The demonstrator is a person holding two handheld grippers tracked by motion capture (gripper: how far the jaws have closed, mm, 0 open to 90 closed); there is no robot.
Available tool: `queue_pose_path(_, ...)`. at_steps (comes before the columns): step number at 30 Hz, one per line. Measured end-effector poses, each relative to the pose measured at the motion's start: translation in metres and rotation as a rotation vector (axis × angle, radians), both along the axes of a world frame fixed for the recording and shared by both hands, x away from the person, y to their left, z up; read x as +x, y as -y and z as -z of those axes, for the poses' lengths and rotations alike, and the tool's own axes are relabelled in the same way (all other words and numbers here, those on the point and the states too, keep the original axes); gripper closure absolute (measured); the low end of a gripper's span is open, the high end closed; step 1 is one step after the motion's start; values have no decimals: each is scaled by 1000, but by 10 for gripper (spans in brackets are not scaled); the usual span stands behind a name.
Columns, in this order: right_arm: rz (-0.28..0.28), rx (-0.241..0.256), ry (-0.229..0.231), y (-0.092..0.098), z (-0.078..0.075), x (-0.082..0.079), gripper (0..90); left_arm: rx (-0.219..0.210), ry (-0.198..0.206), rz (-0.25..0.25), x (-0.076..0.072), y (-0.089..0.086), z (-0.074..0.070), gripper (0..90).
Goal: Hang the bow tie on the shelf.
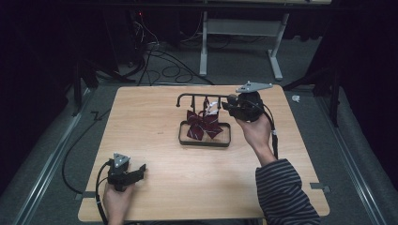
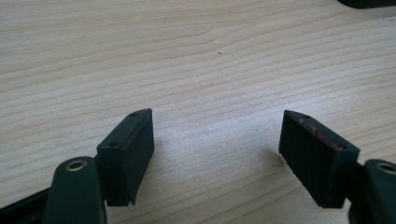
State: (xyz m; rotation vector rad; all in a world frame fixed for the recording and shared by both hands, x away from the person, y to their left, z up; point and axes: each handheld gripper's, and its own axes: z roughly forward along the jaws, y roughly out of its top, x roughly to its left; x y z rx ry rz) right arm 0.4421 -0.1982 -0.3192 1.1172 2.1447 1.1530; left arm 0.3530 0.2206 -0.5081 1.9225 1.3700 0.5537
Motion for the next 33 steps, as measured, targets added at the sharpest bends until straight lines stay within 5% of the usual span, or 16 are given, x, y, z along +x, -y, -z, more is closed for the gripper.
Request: queue_pose_path(33, 52, 85, 26, 54, 18, -35, 627, 22, 3, 0, 0, 2, 0, 270)
